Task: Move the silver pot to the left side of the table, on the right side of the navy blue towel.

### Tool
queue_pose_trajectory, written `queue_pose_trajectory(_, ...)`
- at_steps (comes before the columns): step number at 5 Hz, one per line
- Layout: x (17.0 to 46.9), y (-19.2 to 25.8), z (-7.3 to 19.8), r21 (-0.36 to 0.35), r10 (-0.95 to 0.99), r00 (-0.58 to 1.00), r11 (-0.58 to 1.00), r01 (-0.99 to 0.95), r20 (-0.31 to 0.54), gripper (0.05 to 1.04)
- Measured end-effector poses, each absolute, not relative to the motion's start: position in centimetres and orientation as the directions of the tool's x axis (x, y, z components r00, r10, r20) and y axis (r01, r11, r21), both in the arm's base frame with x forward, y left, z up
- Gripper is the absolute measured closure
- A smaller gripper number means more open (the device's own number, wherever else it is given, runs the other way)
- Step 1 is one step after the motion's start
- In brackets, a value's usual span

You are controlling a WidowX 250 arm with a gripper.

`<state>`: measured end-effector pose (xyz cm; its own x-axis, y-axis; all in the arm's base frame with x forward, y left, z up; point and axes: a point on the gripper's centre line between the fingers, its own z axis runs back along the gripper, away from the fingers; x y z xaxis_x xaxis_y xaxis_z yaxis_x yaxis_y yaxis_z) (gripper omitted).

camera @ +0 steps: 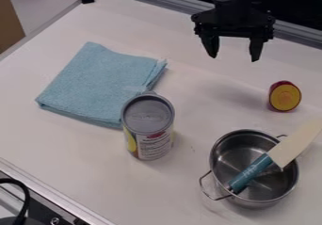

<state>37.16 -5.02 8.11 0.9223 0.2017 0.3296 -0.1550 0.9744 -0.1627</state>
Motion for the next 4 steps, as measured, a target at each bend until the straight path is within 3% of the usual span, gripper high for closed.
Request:
queue_pose_trajectory(2, 35.1, -5.1, 6.4, -0.182, 0.106, 0.972, 0.981, -0.068, 0.208, 0.085)
queue_pose_trajectory(4, 32.0, -5.1, 6.3, -0.107, -0.121, 0.982, 0.985, 0.137, 0.142, 0.085)
